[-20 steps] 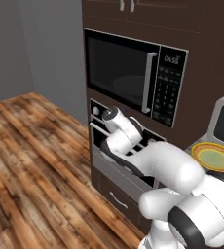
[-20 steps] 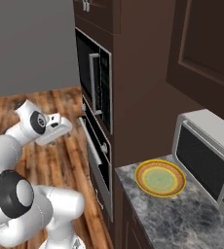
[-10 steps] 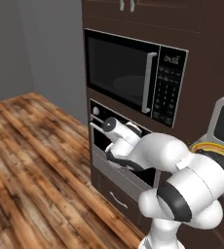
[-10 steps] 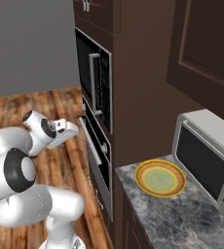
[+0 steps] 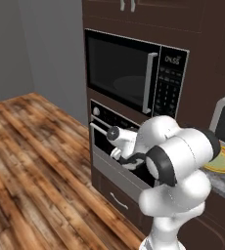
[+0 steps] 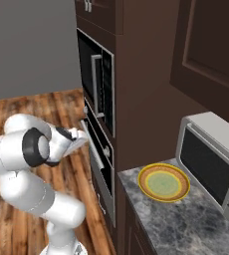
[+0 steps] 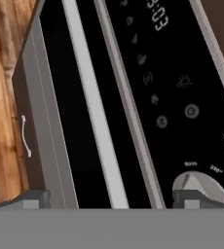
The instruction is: Take the baked cake out of the oven and place it on the plate for cooling. Then close the oven door.
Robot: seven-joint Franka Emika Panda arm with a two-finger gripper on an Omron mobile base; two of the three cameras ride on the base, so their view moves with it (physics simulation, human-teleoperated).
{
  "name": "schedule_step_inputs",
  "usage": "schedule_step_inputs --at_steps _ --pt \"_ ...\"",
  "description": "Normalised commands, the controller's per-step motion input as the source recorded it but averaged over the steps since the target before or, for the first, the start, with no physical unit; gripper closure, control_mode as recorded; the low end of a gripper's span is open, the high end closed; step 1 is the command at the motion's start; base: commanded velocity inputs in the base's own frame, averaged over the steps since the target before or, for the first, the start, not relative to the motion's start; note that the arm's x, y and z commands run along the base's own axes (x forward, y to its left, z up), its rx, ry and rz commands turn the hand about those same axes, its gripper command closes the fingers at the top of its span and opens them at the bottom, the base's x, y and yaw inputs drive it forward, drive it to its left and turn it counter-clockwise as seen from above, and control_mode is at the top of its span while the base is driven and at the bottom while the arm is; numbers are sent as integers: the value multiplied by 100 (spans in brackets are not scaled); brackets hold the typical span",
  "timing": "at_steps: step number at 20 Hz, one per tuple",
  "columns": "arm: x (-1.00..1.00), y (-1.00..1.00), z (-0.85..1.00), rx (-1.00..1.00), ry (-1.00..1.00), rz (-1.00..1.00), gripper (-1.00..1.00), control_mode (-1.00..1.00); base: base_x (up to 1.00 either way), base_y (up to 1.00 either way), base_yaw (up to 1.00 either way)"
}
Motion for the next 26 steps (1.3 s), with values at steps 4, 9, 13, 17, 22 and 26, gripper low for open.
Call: schedule_step_inputs --at_steps 4,9,13,17,22,26 --pt "42 -9 -36 -5 0 0 -100 -100 0 0 0" --pt "46 -11 -35 -4 0 0 -100 -100 0 0 0" --pt "44 -10 -36 -4 0 0 -100 -100 0 0 0" --pt "43 -11 -35 -4 0 0 -100 -100 0 0 0" --pt "48 -13 -36 -2 0 0 -100 -100 0 0 0" --pt "50 -13 -36 -1 0 0 -100 -100 0 0 0"
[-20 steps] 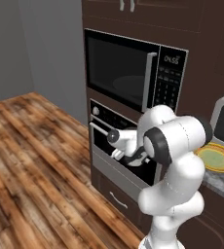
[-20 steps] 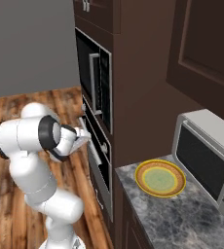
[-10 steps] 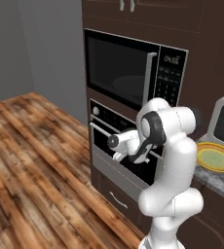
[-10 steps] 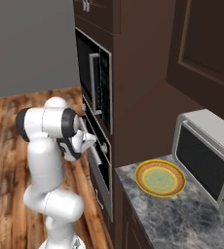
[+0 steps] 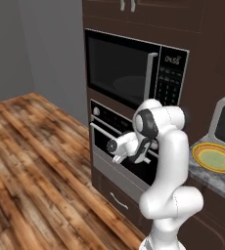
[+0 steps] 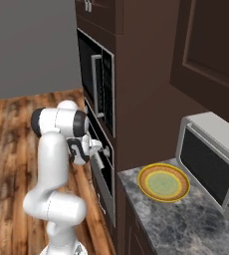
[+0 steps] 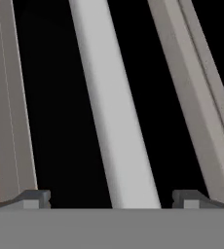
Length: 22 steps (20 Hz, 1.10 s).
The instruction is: Take the baked cake out of the oven and place it on the plate for cooling. Then close the oven door.
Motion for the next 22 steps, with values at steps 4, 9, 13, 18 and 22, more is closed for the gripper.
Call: schedule_step_inputs --at_steps 4,9,13,18,22 --pt "42 -22 -37 0 0 1 -100 -100 0 0 0" --pt "34 -10 -40 0 6 2 100 -100 0 0 0" --pt "8 9 -55 0 23 6 100 -100 0 0 0" --pt "-5 58 -73 0 25 8 100 -100 0 0 0" --pt "-18 96 -80 0 23 8 100 -100 0 0 0"
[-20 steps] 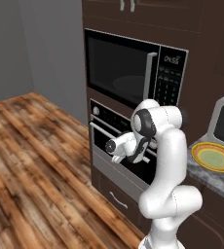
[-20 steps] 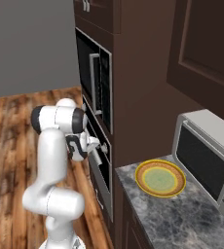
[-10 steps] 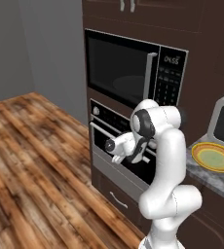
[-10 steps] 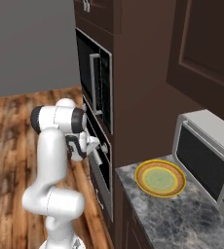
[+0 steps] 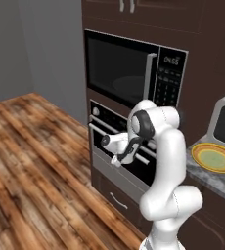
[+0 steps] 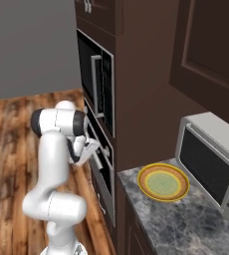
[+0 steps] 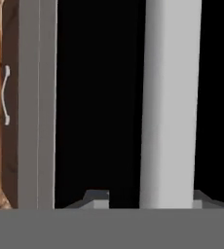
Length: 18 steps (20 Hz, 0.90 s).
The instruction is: Take the baked cake out of the oven and place it on the plate for cooling. Then close the oven door.
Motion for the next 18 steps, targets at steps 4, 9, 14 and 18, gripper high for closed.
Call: schedule_step_inputs --at_steps 4,9,14,18 --pt "-27 100 -83 0 18 8 100 -100 0 0 0" --pt "-35 100 -86 0 10 6 100 -100 0 0 0" --pt "-38 85 -86 0 4 5 100 -100 0 0 0" --pt "-29 51 -74 0 2 5 -100 -100 0 0 0"
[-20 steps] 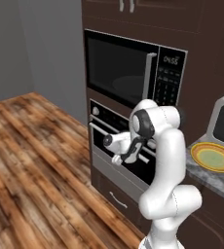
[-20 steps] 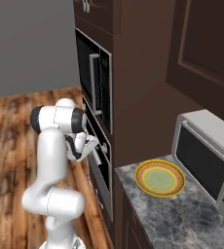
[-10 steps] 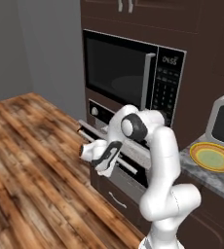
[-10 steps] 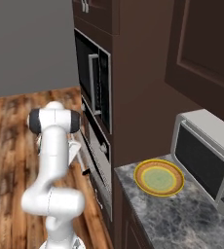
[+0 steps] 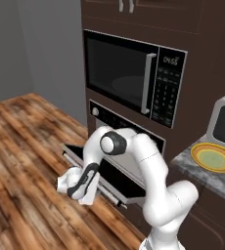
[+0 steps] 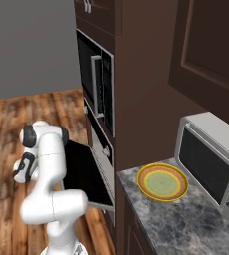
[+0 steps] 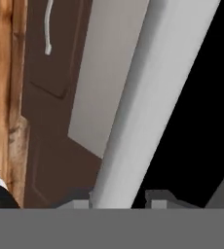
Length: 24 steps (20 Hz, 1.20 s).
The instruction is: Take the baked cake out of the oven and place it on the plate for cooling. Then close the oven door.
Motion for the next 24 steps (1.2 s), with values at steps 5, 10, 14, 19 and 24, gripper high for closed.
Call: schedule_step_inputs --at_steps 5,10,14,19,24 --pt "-46 4 20 4 -6 1 -100 -100 0 0 0" --pt "-61 0 97 17 -12 0 -100 -100 0 0 0" --pt "-54 -6 100 21 -11 0 -100 -100 0 0 0" --pt "-38 -36 100 22 -10 0 -100 -100 0 0 0" --pt "-11 -48 99 19 -4 0 -100 -100 0 0 0"
